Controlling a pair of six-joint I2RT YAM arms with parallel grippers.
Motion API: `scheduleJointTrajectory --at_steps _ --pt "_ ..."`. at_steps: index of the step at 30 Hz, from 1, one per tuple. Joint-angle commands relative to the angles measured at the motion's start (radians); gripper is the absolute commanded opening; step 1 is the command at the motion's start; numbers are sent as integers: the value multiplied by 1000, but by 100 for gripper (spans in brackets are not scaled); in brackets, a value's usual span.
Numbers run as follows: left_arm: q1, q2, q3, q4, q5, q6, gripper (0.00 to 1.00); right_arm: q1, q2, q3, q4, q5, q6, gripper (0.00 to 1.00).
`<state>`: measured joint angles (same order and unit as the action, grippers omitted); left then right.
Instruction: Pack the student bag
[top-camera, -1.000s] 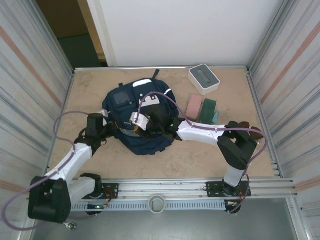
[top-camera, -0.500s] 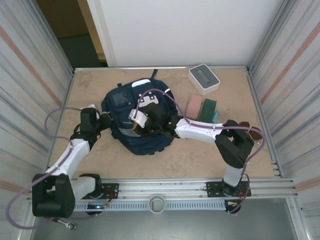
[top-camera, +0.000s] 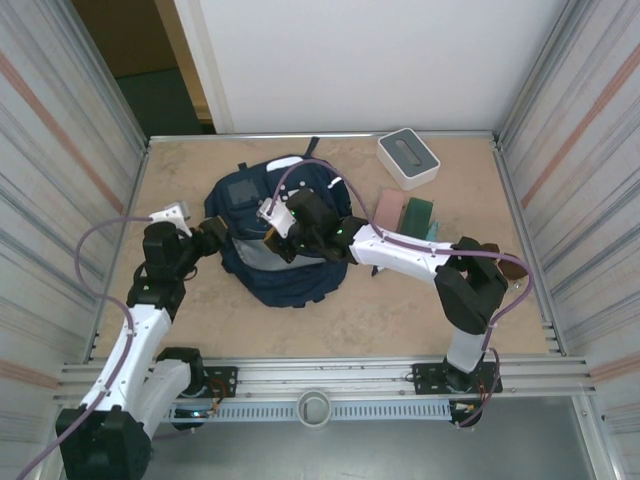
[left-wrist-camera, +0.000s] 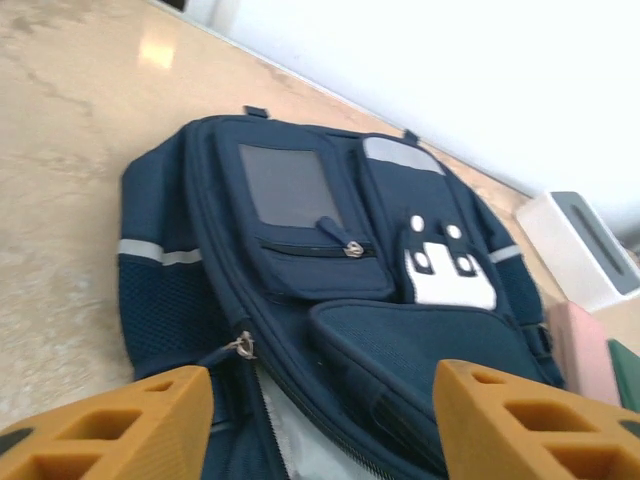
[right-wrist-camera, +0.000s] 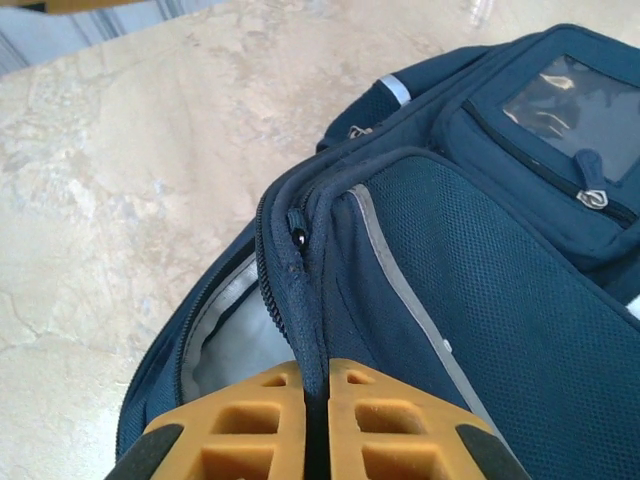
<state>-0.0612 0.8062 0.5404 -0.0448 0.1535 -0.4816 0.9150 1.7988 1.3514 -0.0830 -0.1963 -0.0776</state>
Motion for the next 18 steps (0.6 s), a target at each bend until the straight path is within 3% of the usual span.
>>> scheduleJointTrajectory --at_steps 1,6,12,18 --pt "-19 -23 -31 78 103 39 65 -34 1 81 -74 14 47 5" --pt "-118 -27 -16 93 37 176 75 -59 0 221 -254 -58 -12 1" --pt "-197 11 -56 242 -34 551 79 -114 -10 319 -390 -173 -52 0" --pt "-196 76 -37 327 101 815 82 -150 10 394 -461 -250 -81 0"
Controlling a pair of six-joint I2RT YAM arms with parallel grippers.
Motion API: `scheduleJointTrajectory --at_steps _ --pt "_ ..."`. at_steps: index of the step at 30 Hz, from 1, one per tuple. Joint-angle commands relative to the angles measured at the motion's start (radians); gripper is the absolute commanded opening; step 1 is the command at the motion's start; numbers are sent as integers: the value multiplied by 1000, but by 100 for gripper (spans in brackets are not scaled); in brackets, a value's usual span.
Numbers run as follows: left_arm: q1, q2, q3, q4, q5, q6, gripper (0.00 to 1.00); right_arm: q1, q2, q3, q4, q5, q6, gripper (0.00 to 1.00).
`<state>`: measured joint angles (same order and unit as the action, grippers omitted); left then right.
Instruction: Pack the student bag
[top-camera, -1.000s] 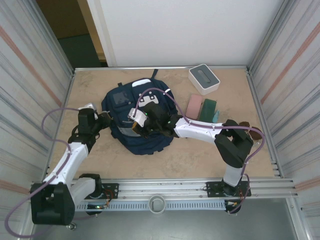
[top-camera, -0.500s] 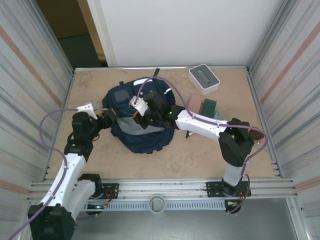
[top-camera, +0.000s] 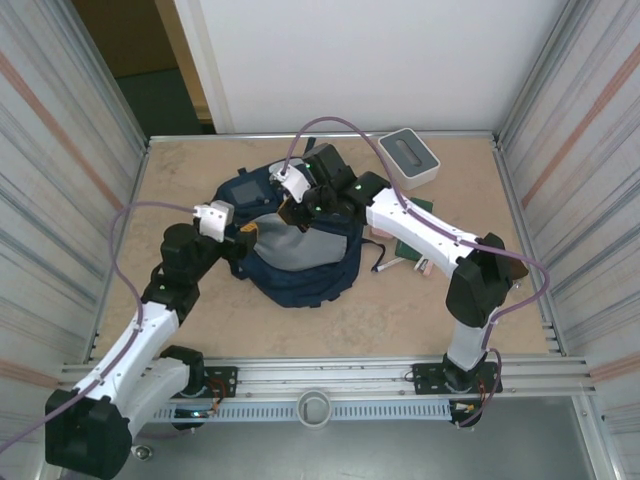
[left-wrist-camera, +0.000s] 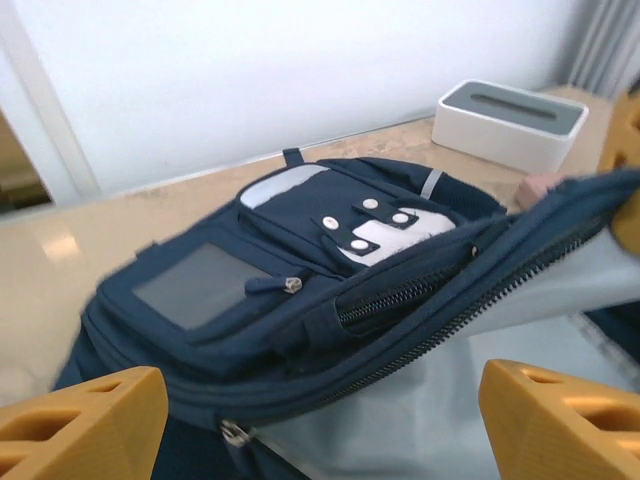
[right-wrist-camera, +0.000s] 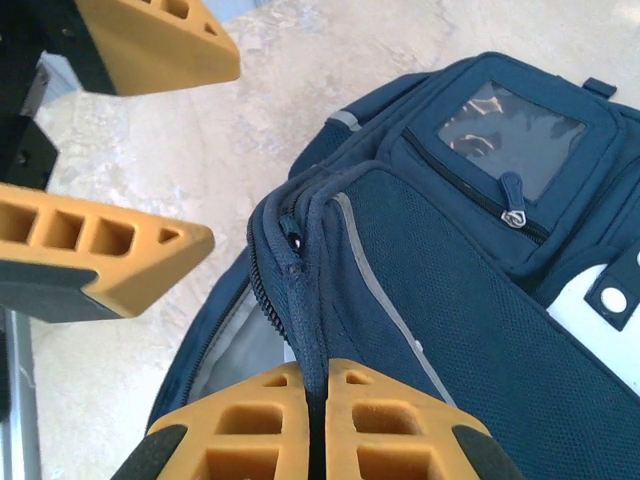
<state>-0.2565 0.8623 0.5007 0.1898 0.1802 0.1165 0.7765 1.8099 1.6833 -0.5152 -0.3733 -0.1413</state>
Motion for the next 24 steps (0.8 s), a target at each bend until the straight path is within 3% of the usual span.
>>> scheduleJointTrajectory --at_steps 1,9,13,16,24 --pt "-1 39 17 85 101 253 83 -15 3 72 -32 -82 -18 0" --pt "-1 228 152 32 208 352 82 -27 36 127 -28 -169 -10 0" --pt "-1 282 196 30 262 351 77 -28 55 139 -19 -186 10 2" --pt "0 310 195 59 293 342 67 -29 54 127 1 -191 46 4" --pt "50 353 189 126 299 215 11 -57 -32 4 65 -104 193 31"
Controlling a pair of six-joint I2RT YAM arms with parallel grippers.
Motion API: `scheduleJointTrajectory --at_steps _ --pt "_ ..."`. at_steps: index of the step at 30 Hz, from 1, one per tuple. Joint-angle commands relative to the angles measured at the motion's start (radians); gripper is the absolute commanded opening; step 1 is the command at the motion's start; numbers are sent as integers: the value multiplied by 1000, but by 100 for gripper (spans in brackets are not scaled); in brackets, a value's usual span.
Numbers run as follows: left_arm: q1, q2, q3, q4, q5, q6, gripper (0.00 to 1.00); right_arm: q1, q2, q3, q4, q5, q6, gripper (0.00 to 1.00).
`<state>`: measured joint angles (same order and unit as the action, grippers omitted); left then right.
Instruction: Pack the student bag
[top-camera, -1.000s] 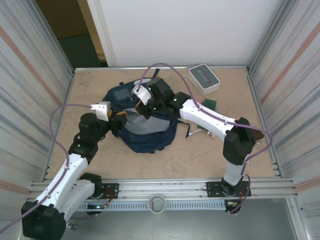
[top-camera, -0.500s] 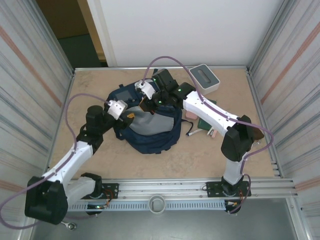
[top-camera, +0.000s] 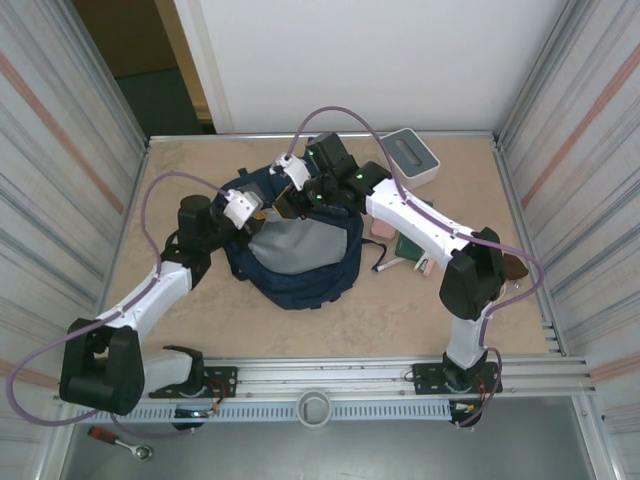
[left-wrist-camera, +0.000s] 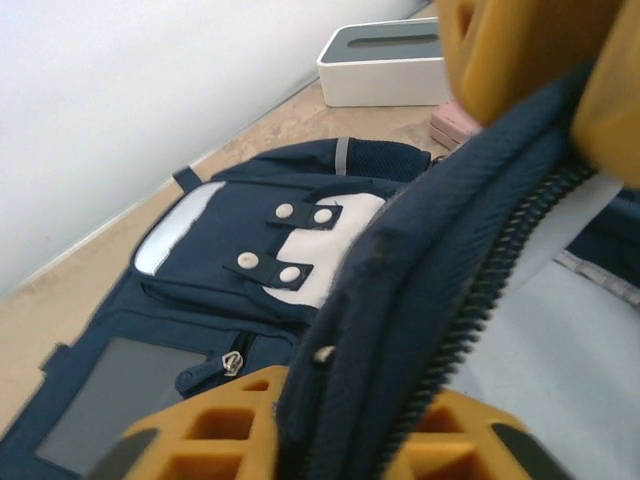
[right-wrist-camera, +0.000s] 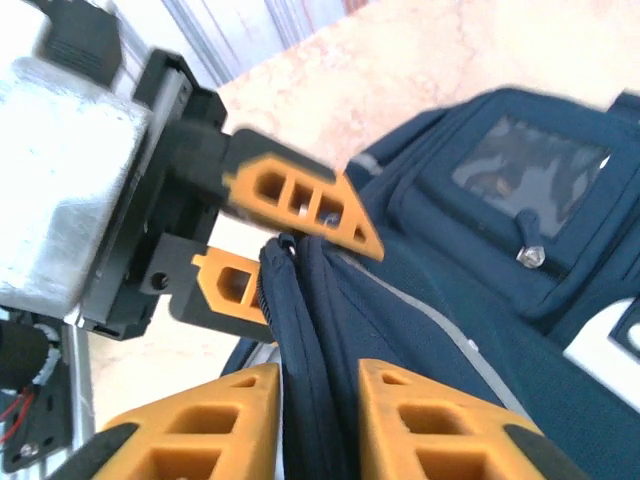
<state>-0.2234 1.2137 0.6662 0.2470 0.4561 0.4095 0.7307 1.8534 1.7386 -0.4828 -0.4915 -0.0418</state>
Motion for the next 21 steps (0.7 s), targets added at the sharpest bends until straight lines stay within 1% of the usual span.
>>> scheduleJointTrajectory --at_steps 1,4,6,7,8,11,13,15,18,21 --pt "22 -3 24 67 21 -99 8 -24 -107 -94 52 36 122 34" --pt "46 -25 6 92 28 -168 4 -80 -225 -266 115 125 220 45" --pt "64 -46 -13 118 28 -230 1 -130 -297 -374 137 229 286 53" --pt "72 -59 -24 130 30 -259 1 -162 -334 -429 142 301 326 60" --pt "78 -69 -31 141 27 -283 0 -196 -361 -474 141 370 366 64" --pt "84 -85 -40 142 4 -326 0 -301 -387 -546 107 501 476 70" --pt "85 -86 -41 136 4 -328 0 -341 -372 -560 90 563 509 74" --pt "87 -85 -40 126 -2 -333 0 -357 -334 -550 74 616 525 77" --pt "87 -80 -43 127 -2 -331 0 -364 -232 -488 22 676 536 82" --pt "88 -79 -42 122 8 -335 0 -365 -131 -433 -6 716 543 84"
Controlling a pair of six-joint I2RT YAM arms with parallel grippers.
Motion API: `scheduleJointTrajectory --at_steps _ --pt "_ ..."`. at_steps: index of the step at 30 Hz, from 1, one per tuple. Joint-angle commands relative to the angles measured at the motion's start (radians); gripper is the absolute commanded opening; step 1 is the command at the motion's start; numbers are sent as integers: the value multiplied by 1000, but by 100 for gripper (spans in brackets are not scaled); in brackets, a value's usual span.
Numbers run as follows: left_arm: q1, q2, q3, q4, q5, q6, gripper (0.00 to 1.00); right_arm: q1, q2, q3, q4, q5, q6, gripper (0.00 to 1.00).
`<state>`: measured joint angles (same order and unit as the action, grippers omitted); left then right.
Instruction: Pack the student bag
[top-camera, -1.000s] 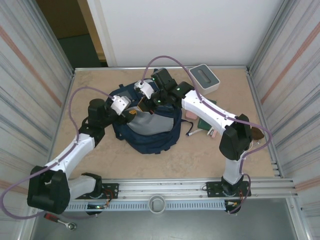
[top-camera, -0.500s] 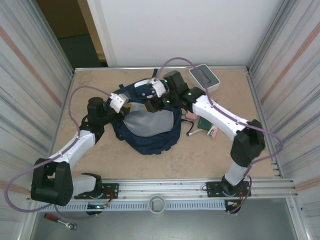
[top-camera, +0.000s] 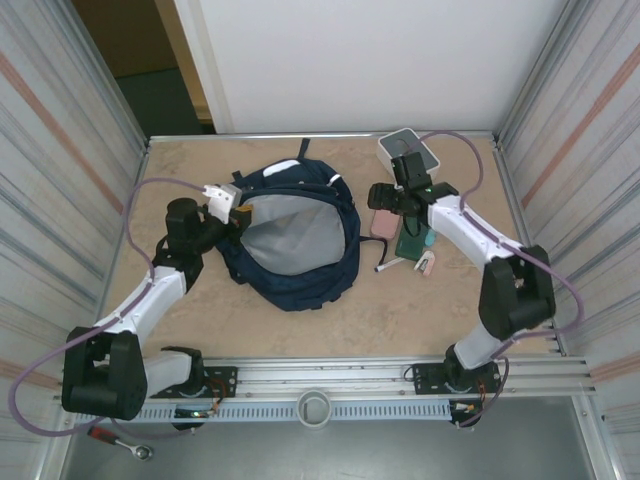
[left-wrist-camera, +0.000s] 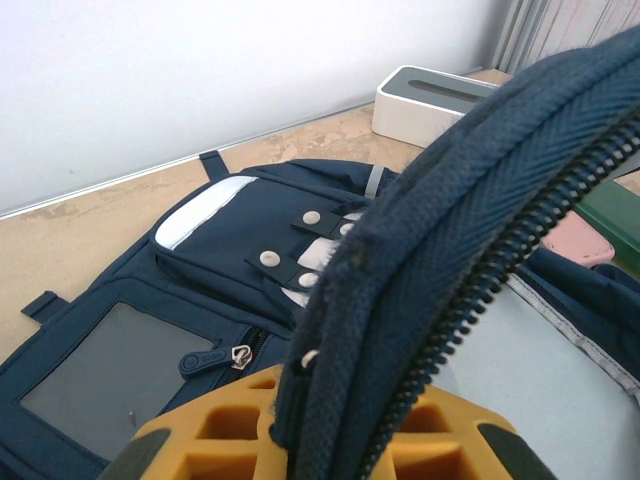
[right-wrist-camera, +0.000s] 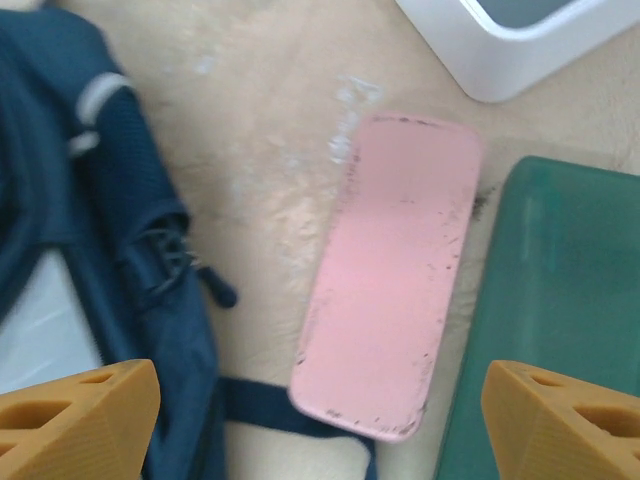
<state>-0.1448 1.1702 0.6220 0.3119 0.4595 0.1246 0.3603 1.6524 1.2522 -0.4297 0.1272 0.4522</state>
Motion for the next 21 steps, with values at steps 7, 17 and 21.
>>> scheduleJointTrajectory --at_steps 7,17,21 --pt "10 -31 -2 68 10 -59 0 -14 231 135 -76 111 62 85" --pt "10 -2 7 61 4 -65 0 -26 349 197 -82 66 35 82" --pt "10 -1 4 62 2 -62 0 -27 359 203 -98 77 23 81"
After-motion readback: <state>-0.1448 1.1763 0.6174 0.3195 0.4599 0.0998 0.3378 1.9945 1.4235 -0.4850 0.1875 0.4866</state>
